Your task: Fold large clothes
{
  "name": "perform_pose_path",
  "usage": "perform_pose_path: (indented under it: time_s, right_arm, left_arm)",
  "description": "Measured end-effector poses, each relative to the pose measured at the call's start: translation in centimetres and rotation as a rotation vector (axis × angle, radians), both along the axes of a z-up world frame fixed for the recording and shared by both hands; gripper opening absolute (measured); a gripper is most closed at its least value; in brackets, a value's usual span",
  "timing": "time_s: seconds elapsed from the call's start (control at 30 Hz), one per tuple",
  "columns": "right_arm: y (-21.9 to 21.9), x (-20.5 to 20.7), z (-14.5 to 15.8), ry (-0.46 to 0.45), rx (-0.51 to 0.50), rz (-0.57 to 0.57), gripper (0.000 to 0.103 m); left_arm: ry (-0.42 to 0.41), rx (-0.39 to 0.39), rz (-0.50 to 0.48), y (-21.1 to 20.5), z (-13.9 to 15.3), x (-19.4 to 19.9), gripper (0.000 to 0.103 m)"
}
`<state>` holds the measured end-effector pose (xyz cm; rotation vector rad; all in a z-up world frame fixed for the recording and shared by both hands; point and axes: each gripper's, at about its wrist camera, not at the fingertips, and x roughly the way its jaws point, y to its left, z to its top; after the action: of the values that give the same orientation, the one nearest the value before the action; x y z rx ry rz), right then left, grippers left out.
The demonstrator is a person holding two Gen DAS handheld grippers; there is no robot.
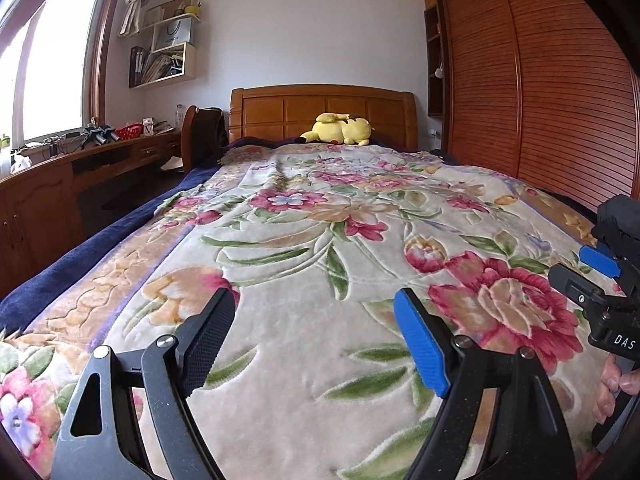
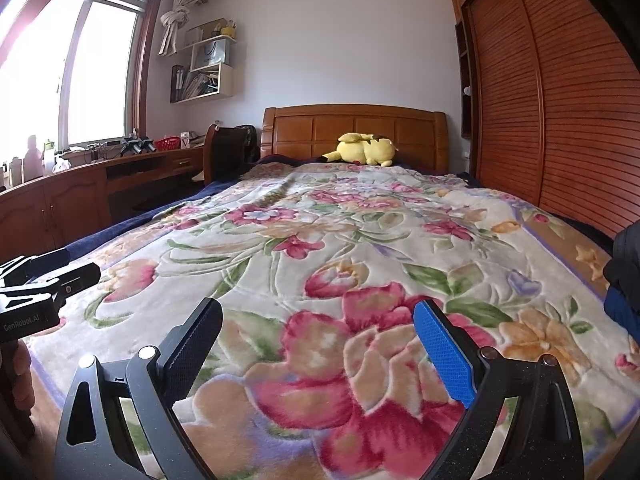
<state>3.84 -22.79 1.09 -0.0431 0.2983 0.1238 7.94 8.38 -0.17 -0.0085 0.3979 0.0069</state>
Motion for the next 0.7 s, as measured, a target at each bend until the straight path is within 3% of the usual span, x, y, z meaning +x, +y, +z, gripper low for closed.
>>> perform_pose_path:
  time_s: [0.7]
  right_arm:
    - [-0.07,0.32,-0.23,-0.009,0.002,-0.008,0.097]
  left_arm:
    - [-0.004,0.011,0.006,-0.23,-0.09,-0.05,0.082]
